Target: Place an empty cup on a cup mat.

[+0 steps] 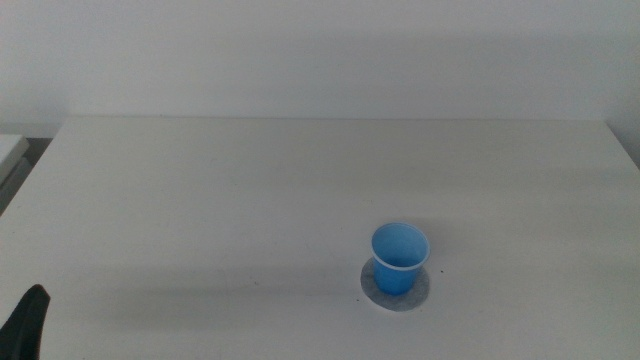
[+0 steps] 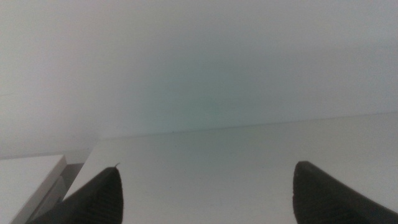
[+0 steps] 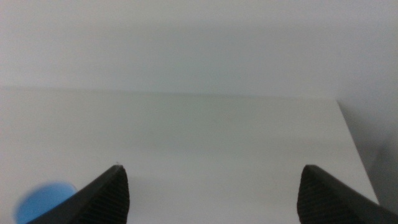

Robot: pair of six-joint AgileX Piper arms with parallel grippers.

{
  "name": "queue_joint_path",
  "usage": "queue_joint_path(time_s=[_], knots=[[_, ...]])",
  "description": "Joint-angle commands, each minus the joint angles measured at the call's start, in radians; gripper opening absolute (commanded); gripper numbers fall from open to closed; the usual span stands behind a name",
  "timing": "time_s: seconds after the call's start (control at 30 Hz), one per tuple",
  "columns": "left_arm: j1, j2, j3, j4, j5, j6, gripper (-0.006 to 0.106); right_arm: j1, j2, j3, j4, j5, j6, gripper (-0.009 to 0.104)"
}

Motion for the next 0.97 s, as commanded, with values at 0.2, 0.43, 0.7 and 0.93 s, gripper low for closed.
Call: queue_joint_path(time_s=[0.2, 0.43, 0.7, 0.93], knots=[[-0.001, -0.004, 0.0, -0.007, -0.005, -0.003, 0.094, -0.006, -0.216, 0.319, -0.035, -0.129, -0.014, 0.092], [-0.001, -0.004, 0.0, -0.007, -0.005, -0.003, 0.094, -0.006, -0.441, 0.455, -0.035, -0.129, -0.014, 0.092], [-0.001, -0.004, 0.0, -0.007, -0.005, -0.003, 0.094, -0.006, -0.532, 0.561, -0.035, -0.142, -0.014, 0.092], [-0.001, -0.004, 0.0, -0.007, -0.005, -0.003, 0.094, -0.006, -0.532, 0.561, -0.033, -0.106, -0.01, 0.092]])
